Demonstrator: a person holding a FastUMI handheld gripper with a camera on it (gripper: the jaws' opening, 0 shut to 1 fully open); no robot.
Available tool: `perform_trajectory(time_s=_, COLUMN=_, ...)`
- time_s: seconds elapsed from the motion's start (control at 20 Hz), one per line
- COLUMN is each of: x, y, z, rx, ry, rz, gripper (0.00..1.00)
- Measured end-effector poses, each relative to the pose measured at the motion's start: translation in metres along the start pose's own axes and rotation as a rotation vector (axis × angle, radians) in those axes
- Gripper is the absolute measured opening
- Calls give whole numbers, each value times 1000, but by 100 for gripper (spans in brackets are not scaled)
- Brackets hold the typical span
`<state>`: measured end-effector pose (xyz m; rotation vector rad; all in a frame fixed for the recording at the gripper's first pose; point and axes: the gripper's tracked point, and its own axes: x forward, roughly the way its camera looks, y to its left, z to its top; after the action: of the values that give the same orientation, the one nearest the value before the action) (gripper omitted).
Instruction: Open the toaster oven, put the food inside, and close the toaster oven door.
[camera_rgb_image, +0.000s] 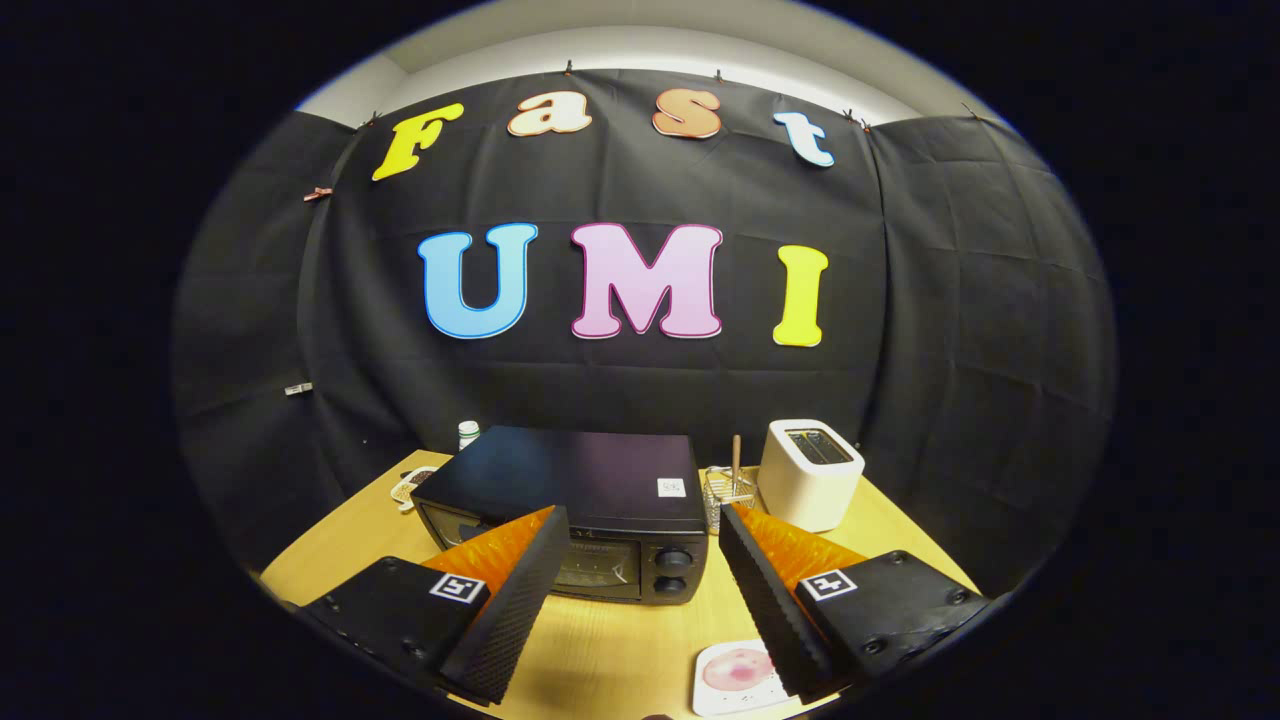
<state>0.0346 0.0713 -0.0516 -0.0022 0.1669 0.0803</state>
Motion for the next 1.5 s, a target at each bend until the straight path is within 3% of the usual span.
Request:
perform_trajectory(time_s=0.9, x=95, y=107, z=-71, rx=10, ry=146, rz=-26, gripper=98)
perform_trajectory(time_s=1.1, x=105, y=113, z=-99, rx=12, ry=222, rz=-50, gripper=98)
perform_trajectory(time_s=1.5, x=96, y=116, z=-107, rx=6, ry=238, rz=-36, gripper=98)
